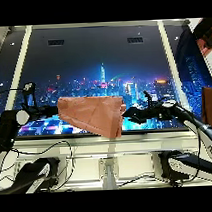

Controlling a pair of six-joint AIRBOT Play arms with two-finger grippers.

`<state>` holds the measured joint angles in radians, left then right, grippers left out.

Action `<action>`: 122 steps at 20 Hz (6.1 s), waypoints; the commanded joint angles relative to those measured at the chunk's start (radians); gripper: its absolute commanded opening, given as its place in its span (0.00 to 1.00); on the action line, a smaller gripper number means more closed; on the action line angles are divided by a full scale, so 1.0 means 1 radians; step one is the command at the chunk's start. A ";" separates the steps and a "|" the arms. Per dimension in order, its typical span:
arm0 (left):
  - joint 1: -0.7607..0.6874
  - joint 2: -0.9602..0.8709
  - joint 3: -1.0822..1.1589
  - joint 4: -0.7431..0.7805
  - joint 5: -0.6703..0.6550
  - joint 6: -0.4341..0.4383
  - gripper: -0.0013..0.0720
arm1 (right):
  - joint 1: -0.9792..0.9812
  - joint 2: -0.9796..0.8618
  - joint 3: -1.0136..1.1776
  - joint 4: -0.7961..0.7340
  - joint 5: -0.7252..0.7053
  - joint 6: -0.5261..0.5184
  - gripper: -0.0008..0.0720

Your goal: Fold the clothes and pants, and hang the long-sleeved shirts on hangers.

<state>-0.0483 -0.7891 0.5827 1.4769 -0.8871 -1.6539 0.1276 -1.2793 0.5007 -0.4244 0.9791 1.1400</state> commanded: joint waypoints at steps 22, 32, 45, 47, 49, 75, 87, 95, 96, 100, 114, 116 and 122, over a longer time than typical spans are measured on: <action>-0.001 -0.001 0.001 -0.039 0.000 0.000 0.04 | 0.200 -0.208 0.315 -0.068 -0.163 0.044 0.18; -0.001 -0.001 0.001 -0.039 0.000 0.000 0.04 | -0.048 -0.205 0.343 -0.252 0.159 0.063 0.73; -0.001 -0.001 0.001 -0.058 0.000 0.000 0.04 | 0.053 -0.299 0.339 -0.099 0.089 0.081 0.77; -0.001 -0.001 0.001 -0.058 0.000 0.000 0.04 | 0.048 -0.299 0.343 -0.154 0.081 0.081 0.77; -0.001 -0.001 0.001 -0.058 0.000 0.000 0.04 | 0.014 -0.299 0.355 -0.191 0.130 0.081 0.77; -0.001 -0.001 0.001 -0.121 0.000 0.000 0.04 | 0.125 -0.296 0.430 -0.300 0.089 0.313 0.97; -0.001 -0.001 0.001 -0.121 0.000 0.000 0.04 | 0.311 -0.322 0.524 -0.200 -0.197 0.323 0.22; -0.001 -0.001 0.001 -0.121 0.000 0.000 0.04 | 0.084 -0.079 0.634 -0.441 -0.245 0.326 0.02; -0.001 -0.001 0.001 -0.121 0.000 0.000 0.04 | 0.028 -0.033 0.634 -0.466 -0.236 0.327 0.02; -0.001 -0.001 0.001 -0.121 0.000 0.000 0.04 | -0.225 0.132 0.634 -0.623 -0.169 0.394 0.02; -0.001 -0.001 0.001 -0.121 0.000 0.000 0.04 | -1.324 0.287 0.631 -0.825 0.022 0.676 0.02; -0.001 -0.001 0.001 -0.121 0.000 0.000 0.04 | -1.429 0.287 0.620 -0.891 0.071 0.711 0.02; -0.001 -0.001 0.001 -0.121 0.000 0.000 0.04 | -1.556 0.287 0.512 -1.039 0.128 0.800 0.03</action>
<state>-0.0490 -0.7895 0.5827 1.3563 -0.8871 -1.6539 -1.3678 -0.9928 1.0599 -1.3949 1.0786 1.8805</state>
